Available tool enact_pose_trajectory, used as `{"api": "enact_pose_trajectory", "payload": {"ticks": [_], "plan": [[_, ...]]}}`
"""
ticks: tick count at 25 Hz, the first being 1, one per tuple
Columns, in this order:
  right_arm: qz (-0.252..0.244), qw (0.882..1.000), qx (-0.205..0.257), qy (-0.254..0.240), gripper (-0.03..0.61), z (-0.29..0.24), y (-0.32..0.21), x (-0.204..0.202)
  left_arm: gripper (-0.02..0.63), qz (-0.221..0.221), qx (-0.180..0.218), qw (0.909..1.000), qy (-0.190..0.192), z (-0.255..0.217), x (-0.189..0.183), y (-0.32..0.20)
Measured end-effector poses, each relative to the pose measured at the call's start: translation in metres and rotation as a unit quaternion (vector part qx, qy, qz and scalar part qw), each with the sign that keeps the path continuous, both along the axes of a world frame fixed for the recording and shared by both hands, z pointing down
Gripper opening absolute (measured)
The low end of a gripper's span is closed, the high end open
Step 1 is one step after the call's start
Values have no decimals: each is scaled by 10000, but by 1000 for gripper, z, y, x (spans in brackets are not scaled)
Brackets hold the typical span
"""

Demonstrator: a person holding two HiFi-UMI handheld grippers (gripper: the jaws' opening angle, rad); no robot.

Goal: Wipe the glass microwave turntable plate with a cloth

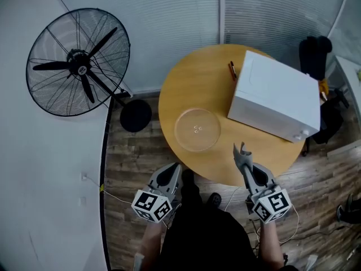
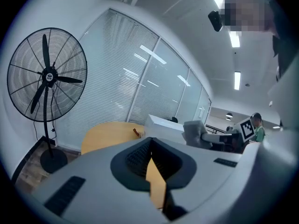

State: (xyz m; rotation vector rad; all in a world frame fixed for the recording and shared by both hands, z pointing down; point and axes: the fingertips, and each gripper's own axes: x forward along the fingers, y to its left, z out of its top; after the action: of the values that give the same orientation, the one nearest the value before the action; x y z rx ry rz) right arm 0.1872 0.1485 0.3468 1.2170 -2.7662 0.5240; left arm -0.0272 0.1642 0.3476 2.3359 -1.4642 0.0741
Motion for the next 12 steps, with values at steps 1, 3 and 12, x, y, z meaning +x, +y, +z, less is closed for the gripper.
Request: {"api": "enact_pose_trajectory", "payload": {"ticks": [1, 3, 12], "plan": [[25, 10000, -14, 30, 35, 0, -5, -5, -6, 13, -5, 10000, 2, 1, -5, -5], [56, 9999, -40, 82, 35, -1, -18, -17, -6, 17, -12, 10000, 4, 2, -17, -19], [118, 9995, -50, 299, 38, -3, -75, -79, -5, 165, -254, 9995, 0, 23, -73, -91]]}}
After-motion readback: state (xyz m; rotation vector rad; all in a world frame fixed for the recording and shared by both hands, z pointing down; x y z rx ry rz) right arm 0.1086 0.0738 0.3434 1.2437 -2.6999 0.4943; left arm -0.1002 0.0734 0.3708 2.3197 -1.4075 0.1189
